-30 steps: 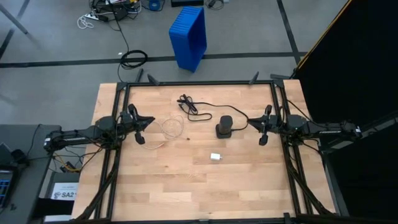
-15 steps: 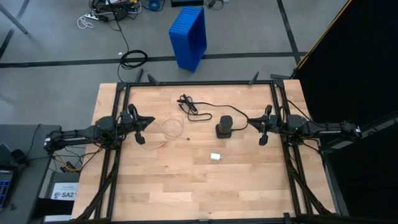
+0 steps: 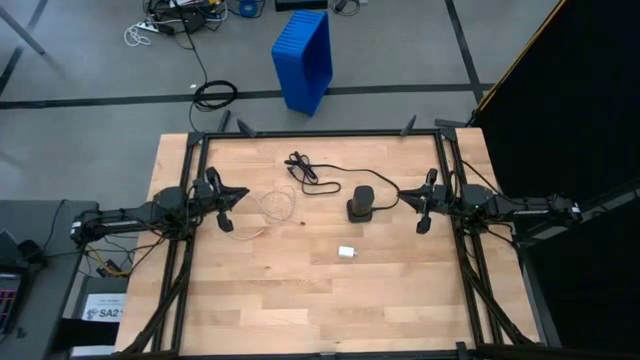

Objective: Plug in charger
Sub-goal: Return to home position

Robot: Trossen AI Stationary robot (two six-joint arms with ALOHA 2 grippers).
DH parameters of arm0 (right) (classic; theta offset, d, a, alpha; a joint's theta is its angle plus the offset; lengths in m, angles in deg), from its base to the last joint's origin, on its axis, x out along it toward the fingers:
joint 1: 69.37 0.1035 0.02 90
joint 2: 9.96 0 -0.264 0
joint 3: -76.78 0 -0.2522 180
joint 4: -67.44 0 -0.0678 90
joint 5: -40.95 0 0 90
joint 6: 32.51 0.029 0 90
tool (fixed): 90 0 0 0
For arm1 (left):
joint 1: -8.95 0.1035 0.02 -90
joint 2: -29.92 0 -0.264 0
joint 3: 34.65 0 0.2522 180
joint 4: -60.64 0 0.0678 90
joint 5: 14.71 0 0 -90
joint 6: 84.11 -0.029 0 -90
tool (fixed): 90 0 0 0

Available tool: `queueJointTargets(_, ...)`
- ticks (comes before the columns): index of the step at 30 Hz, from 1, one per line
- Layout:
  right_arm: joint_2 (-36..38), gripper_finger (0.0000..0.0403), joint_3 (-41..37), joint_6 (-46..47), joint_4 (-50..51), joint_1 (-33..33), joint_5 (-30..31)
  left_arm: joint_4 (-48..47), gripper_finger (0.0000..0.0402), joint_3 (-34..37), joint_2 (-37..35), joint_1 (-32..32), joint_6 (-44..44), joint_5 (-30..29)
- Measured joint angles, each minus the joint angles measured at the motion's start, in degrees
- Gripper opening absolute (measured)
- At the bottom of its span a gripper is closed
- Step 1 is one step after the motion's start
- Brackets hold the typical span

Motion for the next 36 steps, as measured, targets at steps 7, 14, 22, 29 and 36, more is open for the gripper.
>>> queueJointTargets(7, 0.0, 0.0023, 0.0, 0.0, 0.0, 0.0, 0.0, 0.0, 0.0001, 0.0, 0.0, 0.0, 0.0, 0.0)
queueJointTargets(14, 0.0, 0.0023, 0.0, 0.0, 0.0, 0.0, 0.0, 0.0, 0.0001, 0.0, 0.0, 0.0, 0.0, 0.0)
queueJointTargets(22, 0.0, 0.0030, 0.0, 0.0, 0.0, 0.0, 0.0, 0.0, 0.0001, 0.0, 0.0, 0.0, 0.0, 0.0)
queueJointTargets(29, 0.0, 0.0031, 0.0, 0.0, 0.0, 0.0, 0.0, 0.0, 0.0001, 0.0, 0.0, 0.0, 0.0, 0.0)
queueJointTargets(36, 0.0, 0.0023, 0.0, 0.0, 0.0, 0.0, 0.0, 0.0, 0.0001, 0.0, 0.0, 0.0, 0.0, 0.0)
